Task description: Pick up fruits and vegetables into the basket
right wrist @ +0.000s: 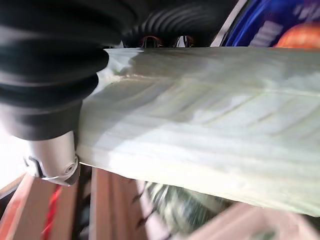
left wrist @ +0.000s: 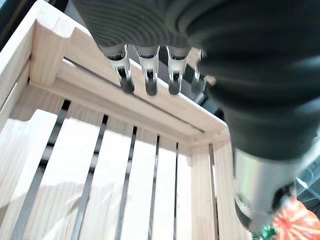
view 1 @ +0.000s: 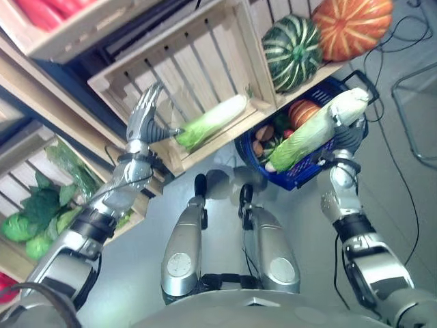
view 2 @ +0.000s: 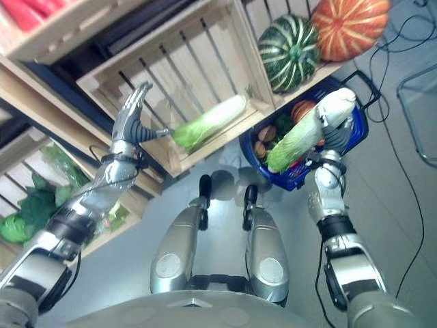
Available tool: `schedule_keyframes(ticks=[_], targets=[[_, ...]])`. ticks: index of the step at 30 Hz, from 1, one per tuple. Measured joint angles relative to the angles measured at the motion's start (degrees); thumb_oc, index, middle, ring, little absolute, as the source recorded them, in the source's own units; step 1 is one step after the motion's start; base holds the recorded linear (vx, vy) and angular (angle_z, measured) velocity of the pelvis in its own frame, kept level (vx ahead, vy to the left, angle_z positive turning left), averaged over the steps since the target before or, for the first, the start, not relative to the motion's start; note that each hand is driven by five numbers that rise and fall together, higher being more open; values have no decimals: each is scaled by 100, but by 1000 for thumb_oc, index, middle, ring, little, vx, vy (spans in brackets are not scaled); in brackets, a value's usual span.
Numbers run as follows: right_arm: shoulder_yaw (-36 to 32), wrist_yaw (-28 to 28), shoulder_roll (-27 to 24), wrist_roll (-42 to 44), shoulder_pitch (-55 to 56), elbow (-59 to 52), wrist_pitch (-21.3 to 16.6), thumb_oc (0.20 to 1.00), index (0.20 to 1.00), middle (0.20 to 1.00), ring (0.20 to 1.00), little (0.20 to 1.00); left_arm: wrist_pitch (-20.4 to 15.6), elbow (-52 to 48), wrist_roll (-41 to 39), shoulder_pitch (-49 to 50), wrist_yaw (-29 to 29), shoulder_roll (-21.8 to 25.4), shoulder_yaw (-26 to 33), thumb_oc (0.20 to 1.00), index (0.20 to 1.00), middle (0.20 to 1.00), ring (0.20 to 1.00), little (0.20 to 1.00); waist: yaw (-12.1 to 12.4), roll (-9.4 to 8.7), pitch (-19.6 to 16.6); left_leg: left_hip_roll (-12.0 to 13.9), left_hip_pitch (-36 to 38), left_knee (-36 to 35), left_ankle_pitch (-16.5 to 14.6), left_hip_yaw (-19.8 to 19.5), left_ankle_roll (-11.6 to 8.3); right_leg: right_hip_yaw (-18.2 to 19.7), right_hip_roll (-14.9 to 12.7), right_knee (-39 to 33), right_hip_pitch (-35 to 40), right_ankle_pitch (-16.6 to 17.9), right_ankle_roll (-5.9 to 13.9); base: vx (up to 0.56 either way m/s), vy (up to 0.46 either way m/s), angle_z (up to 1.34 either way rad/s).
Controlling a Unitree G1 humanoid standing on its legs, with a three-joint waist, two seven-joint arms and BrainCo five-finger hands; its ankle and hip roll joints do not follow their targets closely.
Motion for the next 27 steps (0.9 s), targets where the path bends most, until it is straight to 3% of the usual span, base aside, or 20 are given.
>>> schedule_keyframes(ticks=[5,11,18,19,20,27], targets=[[6,-357,-100,438,-726,693,-5,200,200,200,200,200,-40,448,0,-691,552,-65,-424,1000,1000,1000,1000,1000,26,7,34,7,-865,716,-121,-52,-52,-57,-44,726,-834,-162,-109,-61,-11,5],[-16,-210,-131,1242,-1589,1457,-4,200,200,200,200,200,-288,1230,23,-1513,1093,-263,-763,1000,1000,1000,1000,1000,19,10,63,-5,-1791,1419,-228,-68,-46,-85,-136,1393,-1729,-269,-163,-27,13,2],[58,-88,-115,1360,-2241,1808,210,219,219,219,219,219,-338,2216,216,-2220,1570,-663,-1063,1000,1000,1000,1000,1000,-21,8,80,1,-2505,2167,-474,22,58,40,-188,2007,-2421,-384,-146,23,39,-6],[130,-57,-113,1363,-2292,1809,273,583,583,583,583,583,-341,2338,295,-2259,1638,-733,-1070,1000,1000,1000,1000,1000,-59,6,81,-1,-2590,2260,-501,24,74,52,-192,2078,-2488,-391,-128,51,14,-4],[132,-3,-111,1369,-2296,1812,291,1000,1000,1000,1000,1000,-353,2437,298,-2292,1670,-785,-1085,1000,1000,1000,1000,1000,-69,5,81,0,-2627,2312,-523,31,78,66,-191,2113,-2522,-397,-118,64,8,-6],[269,405,27,1590,-2328,1804,404,1000,1000,1000,1000,1000,-346,3304,508,-2612,1943,-959,-1118,1000,1000,1000,1000,1000,-294,-63,118,18,-2733,2504,-620,124,132,181,-177,2212,-2650,-409,-89,60,-8,-7]])
